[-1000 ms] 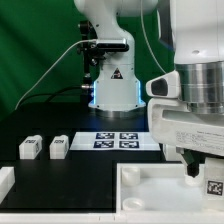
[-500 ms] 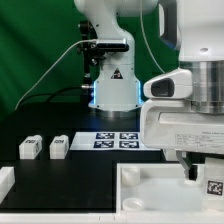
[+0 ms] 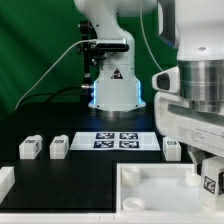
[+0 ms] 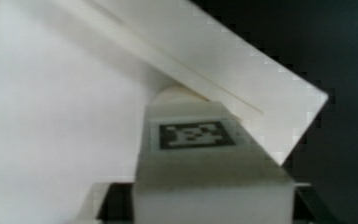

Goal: Assemble one leg

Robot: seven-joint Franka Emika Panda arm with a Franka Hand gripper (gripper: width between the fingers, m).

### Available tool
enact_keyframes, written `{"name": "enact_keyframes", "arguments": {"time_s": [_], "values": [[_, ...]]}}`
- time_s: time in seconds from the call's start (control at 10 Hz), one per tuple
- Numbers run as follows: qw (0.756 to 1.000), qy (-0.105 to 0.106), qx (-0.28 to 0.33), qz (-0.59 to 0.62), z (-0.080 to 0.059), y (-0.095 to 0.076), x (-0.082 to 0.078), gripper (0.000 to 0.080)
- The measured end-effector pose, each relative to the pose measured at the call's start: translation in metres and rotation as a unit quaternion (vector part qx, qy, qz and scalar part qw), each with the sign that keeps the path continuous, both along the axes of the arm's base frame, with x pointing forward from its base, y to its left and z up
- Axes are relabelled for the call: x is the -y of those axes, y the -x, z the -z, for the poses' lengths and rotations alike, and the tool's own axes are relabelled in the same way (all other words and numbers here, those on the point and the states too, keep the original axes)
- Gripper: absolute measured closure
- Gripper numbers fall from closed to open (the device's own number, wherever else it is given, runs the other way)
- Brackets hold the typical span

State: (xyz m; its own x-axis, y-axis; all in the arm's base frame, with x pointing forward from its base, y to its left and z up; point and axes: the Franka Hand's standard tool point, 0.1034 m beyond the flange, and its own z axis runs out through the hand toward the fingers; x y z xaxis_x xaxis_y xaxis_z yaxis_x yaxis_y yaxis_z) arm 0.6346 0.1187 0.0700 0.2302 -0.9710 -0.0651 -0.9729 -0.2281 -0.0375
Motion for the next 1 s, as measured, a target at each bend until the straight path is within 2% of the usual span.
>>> {"name": "enact_keyframes", "arguments": {"time_s": [0.1, 0.2, 0.4, 0.7, 0.9, 1.0], "values": [[0.991, -0.016, -0.009, 0.136, 0.002, -0.0005, -0.0023, 0.0503], [0.974, -0.028, -0.015, 0.223, 0.0017, -0.0014, -0.0012, 0.0503], [0.957, -0.027, -0.025, 0.289, 0.0022, 0.0004, 0.0007, 0.0503], [0.958, -0.027, -0.027, 0.284, 0.0029, 0.0016, 0.0003, 0.0503], [0.979, -0.026, -0.012, 0.202, 0.006, 0.0032, -0.0044, 0.0254], [0.986, -0.025, -0.008, 0.163, 0.006, 0.0037, -0.0061, 0.0182]]}}
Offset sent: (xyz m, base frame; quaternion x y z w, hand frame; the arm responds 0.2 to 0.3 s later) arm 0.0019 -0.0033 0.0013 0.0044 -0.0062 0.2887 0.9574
